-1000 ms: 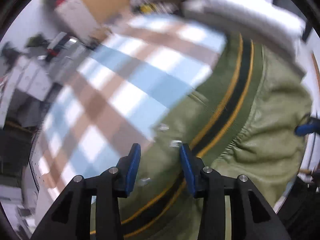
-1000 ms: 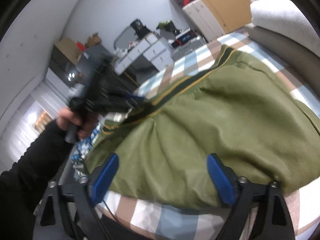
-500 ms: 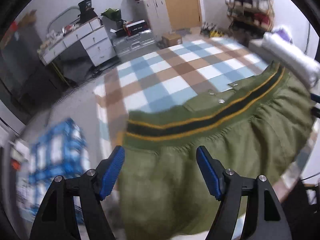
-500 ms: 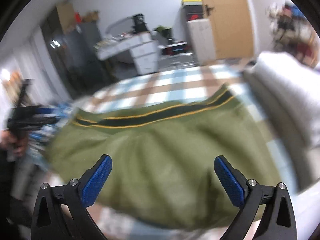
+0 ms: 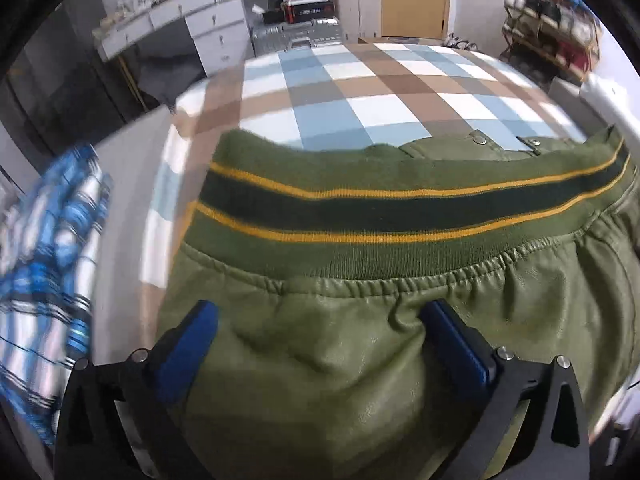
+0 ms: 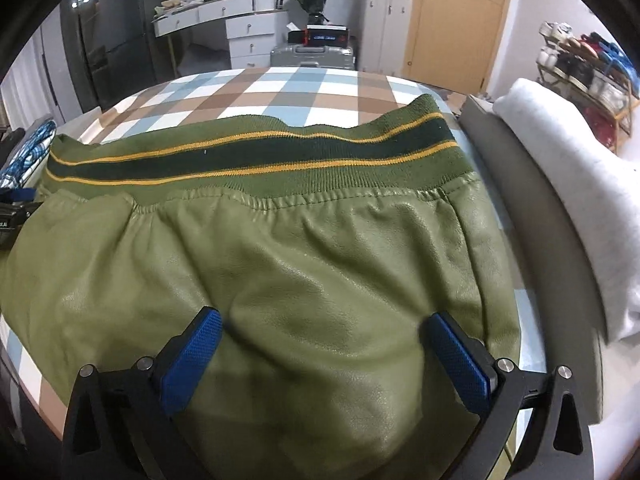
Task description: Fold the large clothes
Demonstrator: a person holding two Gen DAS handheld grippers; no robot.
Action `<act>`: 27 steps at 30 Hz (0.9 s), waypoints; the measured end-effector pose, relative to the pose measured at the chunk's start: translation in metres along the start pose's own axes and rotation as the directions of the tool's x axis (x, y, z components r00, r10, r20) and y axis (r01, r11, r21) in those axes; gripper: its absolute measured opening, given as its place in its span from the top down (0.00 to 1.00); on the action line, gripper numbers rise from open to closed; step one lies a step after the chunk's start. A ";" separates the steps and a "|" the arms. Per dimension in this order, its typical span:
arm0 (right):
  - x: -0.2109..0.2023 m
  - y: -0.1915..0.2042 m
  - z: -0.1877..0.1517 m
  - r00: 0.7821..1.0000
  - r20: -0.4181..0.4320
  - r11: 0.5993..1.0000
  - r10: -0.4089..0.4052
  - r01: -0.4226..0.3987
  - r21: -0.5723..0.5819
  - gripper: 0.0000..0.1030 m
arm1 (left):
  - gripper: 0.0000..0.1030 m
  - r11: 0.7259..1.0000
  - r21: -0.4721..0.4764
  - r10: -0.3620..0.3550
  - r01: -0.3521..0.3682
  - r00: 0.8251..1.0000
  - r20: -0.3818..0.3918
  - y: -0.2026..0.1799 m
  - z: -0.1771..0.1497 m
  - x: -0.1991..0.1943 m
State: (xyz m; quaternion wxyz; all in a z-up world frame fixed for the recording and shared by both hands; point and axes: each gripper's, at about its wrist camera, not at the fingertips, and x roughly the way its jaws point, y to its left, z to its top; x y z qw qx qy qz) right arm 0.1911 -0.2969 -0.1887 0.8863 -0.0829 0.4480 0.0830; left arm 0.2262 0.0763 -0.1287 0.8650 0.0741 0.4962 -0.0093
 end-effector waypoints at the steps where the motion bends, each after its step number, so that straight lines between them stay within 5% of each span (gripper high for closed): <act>1: -0.007 0.004 0.003 0.999 -0.002 0.999 -0.032 0.032 0.000 0.00 | 0.01 1.000 0.001 0.029 -0.029 1.000 0.001 -0.001 0.000 -0.006; 4: -0.034 0.027 0.016 0.995 0.079 0.998 -0.064 0.066 -0.025 0.05 | 0.03 0.998 -0.053 0.037 -0.034 0.998 0.049 0.000 -0.006 -0.040; 7: -0.083 0.060 0.014 0.966 0.245 0.994 0.081 -0.060 -0.089 0.03 | 0.03 0.997 -0.066 -0.036 0.047 0.987 0.156 -0.006 -0.026 -0.080; 9: -0.092 0.086 0.015 0.953 0.272 0.985 0.136 -0.101 -0.138 0.03 | 0.03 0.997 -0.048 -0.046 0.057 0.979 0.201 -0.015 -0.035 -0.094; 12: -0.069 0.125 0.016 0.965 0.216 0.974 0.146 -0.101 -0.203 0.04 | 0.03 0.997 -0.048 -0.057 0.065 0.986 0.156 -0.024 -0.041 -0.073; 15: -0.021 0.145 0.007 0.996 0.086 0.966 0.013 0.009 -0.257 0.05 | 0.01 0.997 -0.075 -0.036 0.037 0.999 0.020 -0.019 -0.042 -0.020; 16: -0.010 0.145 0.002 0.998 0.064 0.965 0.014 0.003 -0.262 0.02 | 0.01 0.991 -0.106 -0.084 0.085 0.996 0.014 -0.012 -0.045 -0.010; 19: -0.013 0.136 -0.003 0.995 0.090 0.966 0.039 -0.014 -0.259 0.01 | 0.01 0.978 -0.148 -0.145 0.148 0.989 0.025 0.000 -0.044 -0.005; 24: -0.025 0.126 -0.001 0.996 0.089 0.971 0.033 -0.011 -0.237 0.03 | 0.01 0.985 -0.132 -0.107 0.112 0.993 0.047 -0.004 -0.044 -0.006; 27: -0.047 0.099 0.001 0.982 0.188 0.986 -0.006 0.036 -0.161 0.03 | 0.01 0.984 -0.135 -0.107 0.116 0.992 0.070 -0.005 -0.047 -0.005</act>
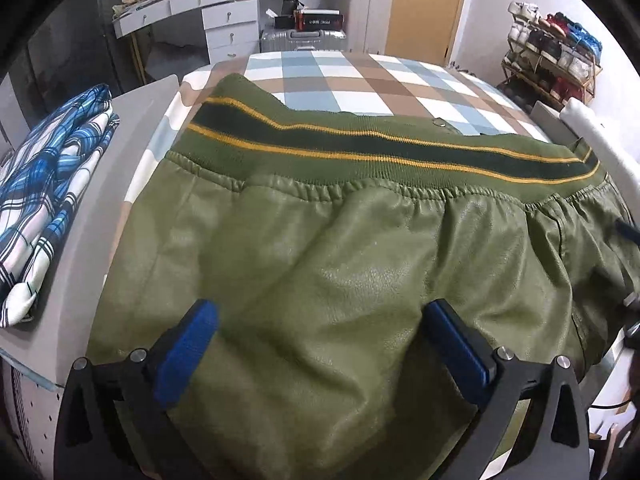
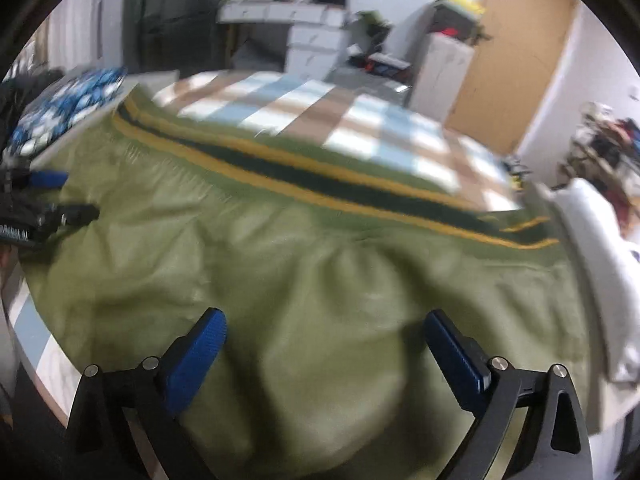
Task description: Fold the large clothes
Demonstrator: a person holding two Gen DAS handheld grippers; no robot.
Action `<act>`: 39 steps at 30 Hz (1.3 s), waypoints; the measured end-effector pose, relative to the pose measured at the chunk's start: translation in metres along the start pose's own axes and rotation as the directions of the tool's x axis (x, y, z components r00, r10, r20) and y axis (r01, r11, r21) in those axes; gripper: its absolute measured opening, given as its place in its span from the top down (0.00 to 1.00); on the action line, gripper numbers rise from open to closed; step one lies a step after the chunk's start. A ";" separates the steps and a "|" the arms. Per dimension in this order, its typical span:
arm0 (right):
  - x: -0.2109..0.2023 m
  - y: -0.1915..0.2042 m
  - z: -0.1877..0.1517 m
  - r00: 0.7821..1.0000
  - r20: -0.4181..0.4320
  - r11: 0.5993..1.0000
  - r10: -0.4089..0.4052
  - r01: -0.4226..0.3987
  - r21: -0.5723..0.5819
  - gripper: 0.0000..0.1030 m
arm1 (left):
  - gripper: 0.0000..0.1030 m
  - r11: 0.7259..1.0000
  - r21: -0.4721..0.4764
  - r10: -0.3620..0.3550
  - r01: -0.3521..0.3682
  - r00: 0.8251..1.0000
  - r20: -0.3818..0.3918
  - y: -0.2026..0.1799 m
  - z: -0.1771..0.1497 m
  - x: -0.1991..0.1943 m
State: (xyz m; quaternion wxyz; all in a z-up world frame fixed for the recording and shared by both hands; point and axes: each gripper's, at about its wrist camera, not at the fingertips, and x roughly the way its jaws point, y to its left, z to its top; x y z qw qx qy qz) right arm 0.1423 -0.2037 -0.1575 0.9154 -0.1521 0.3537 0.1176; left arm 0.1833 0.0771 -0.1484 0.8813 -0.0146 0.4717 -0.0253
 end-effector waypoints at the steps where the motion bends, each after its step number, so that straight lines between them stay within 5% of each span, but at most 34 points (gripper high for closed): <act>1: -0.007 -0.013 -0.003 0.999 0.024 0.999 -0.022 0.021 0.037 0.03 | 0.01 1.000 0.000 0.004 -0.004 1.000 0.005 -0.001 0.000 0.000; 5: 0.009 -0.056 -0.017 0.994 -0.069 0.981 -0.082 0.093 0.172 0.03 | 0.01 1.000 -0.007 0.005 -0.005 1.000 0.015 -0.002 -0.004 0.002; 7: 0.031 -0.068 -0.031 0.989 -0.142 0.972 -0.031 0.063 0.228 0.00 | 0.01 1.000 -0.009 0.002 -0.002 1.000 0.022 -0.001 -0.004 0.002; 10: 0.035 -0.075 -0.035 0.993 -0.114 0.966 0.014 0.015 0.257 0.00 | 0.01 1.000 -0.013 0.000 0.000 0.999 0.036 -0.002 -0.010 0.000; 14: 0.026 -0.071 -0.027 0.989 -0.147 0.964 -0.029 0.067 0.257 0.00 | 0.01 1.000 -0.012 -0.003 0.003 0.999 0.034 -0.001 -0.011 -0.001; 17: 0.006 -0.066 -0.021 0.997 -0.076 0.959 0.002 0.019 0.283 0.01 | 0.00 1.000 -0.007 -0.002 0.003 1.000 0.026 -0.002 -0.010 -0.001; 20: -0.007 -0.044 -0.019 0.994 -0.034 0.972 0.103 -0.094 0.216 0.01 | 0.00 1.000 -0.004 -0.002 0.002 1.000 0.017 -0.002 -0.008 -0.001; 24: 0.017 -0.007 -0.026 0.993 -0.112 0.999 -0.027 0.031 0.034 0.00 | 0.00 1.000 -0.003 -0.001 0.001 1.000 0.025 -0.002 -0.009 -0.001; 29: 0.017 -0.013 -0.029 0.994 -0.109 0.995 -0.004 0.015 0.100 0.00 | 0.00 1.000 -0.002 0.003 -0.003 0.999 0.037 -0.004 -0.012 -0.001; 32: 0.001 -0.019 -0.021 0.996 -0.024 0.983 0.087 -0.082 0.162 0.00 | 0.00 1.000 -0.003 0.007 -0.007 0.999 0.033 -0.006 -0.012 -0.001; 35: -0.014 -0.031 -0.021 0.973 0.130 0.948 0.191 -0.217 0.233 0.00 | 0.00 1.000 -0.008 0.013 -0.012 0.999 0.040 -0.007 -0.013 -0.001; 37: -0.003 -0.032 -0.023 0.960 0.138 0.932 0.243 -0.270 0.241 0.00 | 0.00 1.000 -0.010 0.018 -0.018 0.999 0.040 -0.009 -0.013 -0.001; 39: 0.019 -0.030 -0.024 0.970 0.074 0.942 0.231 -0.242 0.234 0.00 | 0.00 1.000 -0.010 0.018 -0.018 0.999 0.031 -0.009 -0.012 -0.001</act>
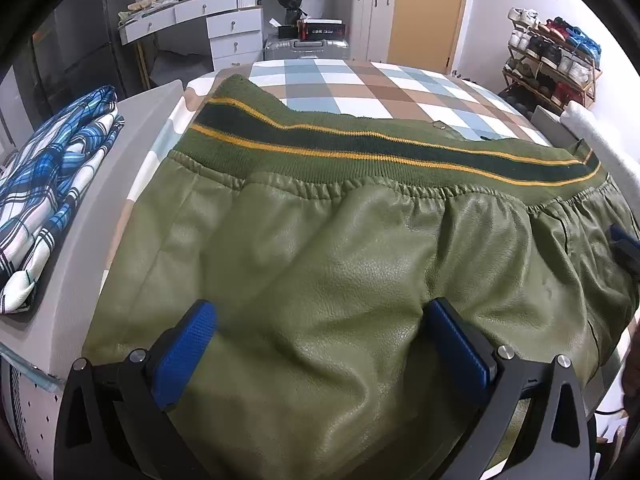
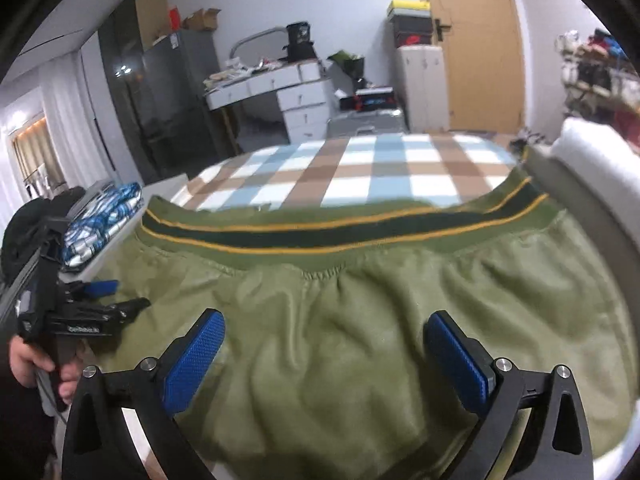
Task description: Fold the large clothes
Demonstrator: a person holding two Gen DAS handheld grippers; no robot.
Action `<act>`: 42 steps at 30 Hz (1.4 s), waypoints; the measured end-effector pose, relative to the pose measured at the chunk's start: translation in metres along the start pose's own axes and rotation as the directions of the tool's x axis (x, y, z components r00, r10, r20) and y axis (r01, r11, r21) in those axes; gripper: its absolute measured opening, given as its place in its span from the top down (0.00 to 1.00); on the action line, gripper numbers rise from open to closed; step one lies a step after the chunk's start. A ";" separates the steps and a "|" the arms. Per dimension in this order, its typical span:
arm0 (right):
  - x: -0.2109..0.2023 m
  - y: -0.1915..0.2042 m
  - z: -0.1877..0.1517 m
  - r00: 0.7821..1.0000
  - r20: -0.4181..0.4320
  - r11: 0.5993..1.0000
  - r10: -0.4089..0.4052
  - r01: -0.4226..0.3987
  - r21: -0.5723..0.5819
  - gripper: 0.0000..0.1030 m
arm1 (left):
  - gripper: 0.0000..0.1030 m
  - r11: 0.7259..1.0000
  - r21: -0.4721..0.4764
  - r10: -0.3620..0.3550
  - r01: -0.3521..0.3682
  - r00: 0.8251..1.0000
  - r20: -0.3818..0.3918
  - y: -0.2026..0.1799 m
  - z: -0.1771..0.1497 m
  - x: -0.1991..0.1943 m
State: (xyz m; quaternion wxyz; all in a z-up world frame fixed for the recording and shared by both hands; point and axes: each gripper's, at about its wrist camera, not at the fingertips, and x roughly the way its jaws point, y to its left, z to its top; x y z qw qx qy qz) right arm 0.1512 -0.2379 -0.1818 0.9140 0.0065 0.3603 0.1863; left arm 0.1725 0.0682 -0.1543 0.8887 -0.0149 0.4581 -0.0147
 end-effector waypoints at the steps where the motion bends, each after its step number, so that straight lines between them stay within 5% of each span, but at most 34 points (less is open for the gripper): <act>1: 0.011 0.004 -0.001 0.999 -0.042 0.999 -0.028 0.027 -0.028 0.00 | 0.00 1.000 0.002 -0.001 0.001 1.000 -0.009 0.000 0.001 0.000; 5: 0.011 0.021 -0.001 0.999 -0.033 0.991 -0.040 0.036 -0.131 0.00 | 0.01 0.999 -0.042 -0.024 0.022 0.999 -0.043 0.006 0.008 -0.010; 9: 0.004 0.008 -0.001 0.999 -0.006 0.997 0.035 -0.035 -0.068 0.00 | 0.01 0.985 -0.168 0.031 -0.034 0.999 -0.025 0.034 -0.003 -0.043; 15: -0.004 -0.019 -0.004 0.977 0.059 0.977 0.204 -0.207 0.055 0.00 | 0.01 0.916 -0.402 -0.026 -0.007 0.997 -0.076 0.074 -0.046 -0.066; 19: -0.004 -0.018 -0.003 0.980 0.055 0.980 0.193 -0.196 0.047 0.00 | 0.01 0.870 -0.492 -0.098 0.028 0.988 -0.118 0.079 -0.060 -0.049; 28: -0.001 -0.014 -0.001 0.982 0.051 0.982 0.184 -0.186 0.038 0.00 | 0.01 0.800 -0.591 -0.120 0.100 0.993 0.006 0.081 -0.035 -0.029; 29: -0.002 -0.013 -0.002 0.982 0.052 0.982 0.184 -0.186 0.038 0.00 | 0.03 0.791 -0.601 -0.122 0.110 0.992 0.021 0.080 -0.035 -0.029; 32: -0.002 -0.010 -0.003 0.984 0.048 0.984 0.173 -0.175 0.028 0.00 | 0.27 0.773 -0.617 -0.129 0.145 0.989 0.071 0.074 -0.025 -0.025; 35: 0.000 -0.007 -0.002 0.987 0.041 0.987 0.156 -0.157 0.017 0.00 | 0.29 0.816 -0.564 -0.062 0.128 0.989 0.135 0.057 -0.015 -0.031; 39: -0.001 -0.004 0.003 0.988 0.021 0.988 0.154 -0.155 0.001 0.00 | 0.38 0.930 -0.365 0.055 0.037 0.970 0.238 0.015 -0.001 -0.047; 42: -0.007 -0.010 0.024 0.960 -0.008 0.957 0.281 -0.279 0.084 0.00 | 0.39 0.971 -0.237 0.072 -0.001 0.954 0.290 -0.006 0.001 -0.046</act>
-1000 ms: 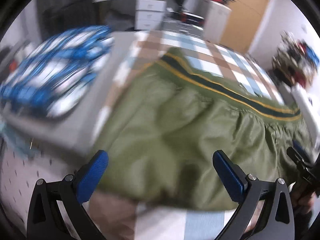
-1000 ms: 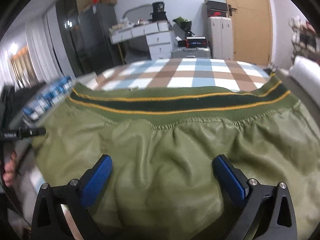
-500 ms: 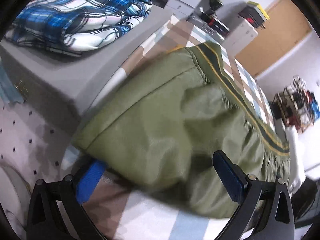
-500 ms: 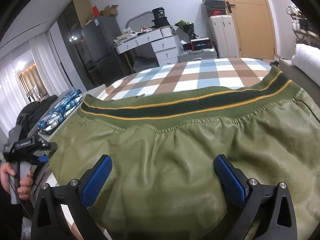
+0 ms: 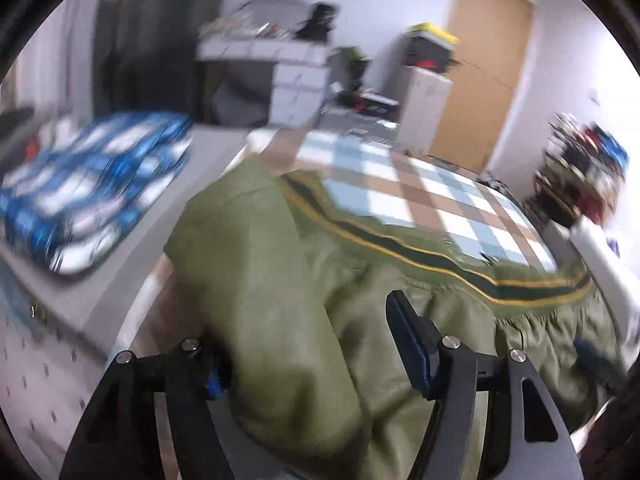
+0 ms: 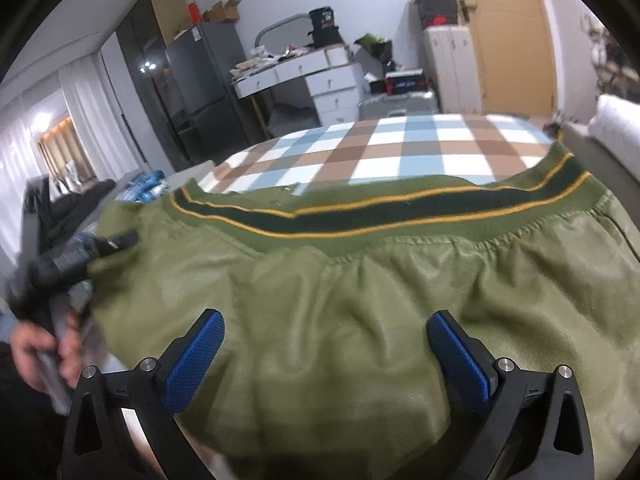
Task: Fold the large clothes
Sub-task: 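Grasp the green jacket's folded edge with the left tool while the right tool grasps the other side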
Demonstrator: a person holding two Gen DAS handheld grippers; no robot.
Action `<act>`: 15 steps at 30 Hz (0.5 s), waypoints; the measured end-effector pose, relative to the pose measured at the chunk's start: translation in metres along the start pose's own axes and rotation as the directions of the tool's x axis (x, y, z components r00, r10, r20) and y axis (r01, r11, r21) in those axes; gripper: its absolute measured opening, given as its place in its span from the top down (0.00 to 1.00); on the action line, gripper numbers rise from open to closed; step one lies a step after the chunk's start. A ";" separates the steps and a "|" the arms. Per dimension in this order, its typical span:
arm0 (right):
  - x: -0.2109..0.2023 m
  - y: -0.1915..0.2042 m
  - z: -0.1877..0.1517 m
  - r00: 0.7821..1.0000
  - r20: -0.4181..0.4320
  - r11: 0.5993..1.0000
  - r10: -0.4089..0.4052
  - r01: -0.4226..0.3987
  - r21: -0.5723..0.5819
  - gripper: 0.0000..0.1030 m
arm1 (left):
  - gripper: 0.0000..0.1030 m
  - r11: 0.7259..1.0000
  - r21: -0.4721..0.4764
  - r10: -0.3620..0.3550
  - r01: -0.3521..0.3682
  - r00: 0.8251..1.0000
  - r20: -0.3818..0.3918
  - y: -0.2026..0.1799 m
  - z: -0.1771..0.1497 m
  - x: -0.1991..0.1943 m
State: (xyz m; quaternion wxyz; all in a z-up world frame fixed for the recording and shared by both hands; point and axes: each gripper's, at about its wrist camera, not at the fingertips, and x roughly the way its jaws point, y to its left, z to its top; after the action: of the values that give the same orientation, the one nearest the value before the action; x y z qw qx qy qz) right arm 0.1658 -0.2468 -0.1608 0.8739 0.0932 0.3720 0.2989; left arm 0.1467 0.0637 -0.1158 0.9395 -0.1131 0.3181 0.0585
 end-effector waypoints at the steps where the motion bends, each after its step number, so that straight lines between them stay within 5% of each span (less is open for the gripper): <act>1: -0.003 -0.001 0.009 0.999 -0.001 0.998 0.051 -0.051 0.035 0.00 | 0.39 1.000 0.028 -0.006 0.006 1.000 0.009 -0.003 -0.001 0.003; 5: 0.005 0.021 0.070 0.982 -0.072 0.982 0.174 -0.168 0.080 0.00 | 0.43 0.978 0.207 -0.019 0.004 0.997 0.072 -0.022 -0.013 0.001; 8: 0.044 0.062 0.118 0.960 -0.218 0.984 0.177 -0.174 0.035 0.00 | 0.43 0.921 0.390 -0.048 0.003 0.993 0.106 -0.047 -0.027 -0.003; 11: 0.103 0.115 0.154 0.907 -0.378 0.978 0.184 -0.208 -0.022 0.00 | 0.43 0.871 0.490 -0.019 -0.048 0.991 0.131 -0.056 -0.035 0.001; 15: 0.176 0.180 0.170 0.855 -0.518 0.968 0.033 -0.156 -0.196 0.03 | 0.43 0.920 0.392 -0.043 -0.013 0.990 0.132 -0.029 -0.021 -0.007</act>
State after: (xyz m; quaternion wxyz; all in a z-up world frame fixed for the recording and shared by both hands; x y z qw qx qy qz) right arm 0.3001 0.0125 -0.0756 0.7328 -0.0736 0.5477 0.3970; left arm 0.1339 0.0299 -0.1230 0.9632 0.0792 0.2566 -0.0060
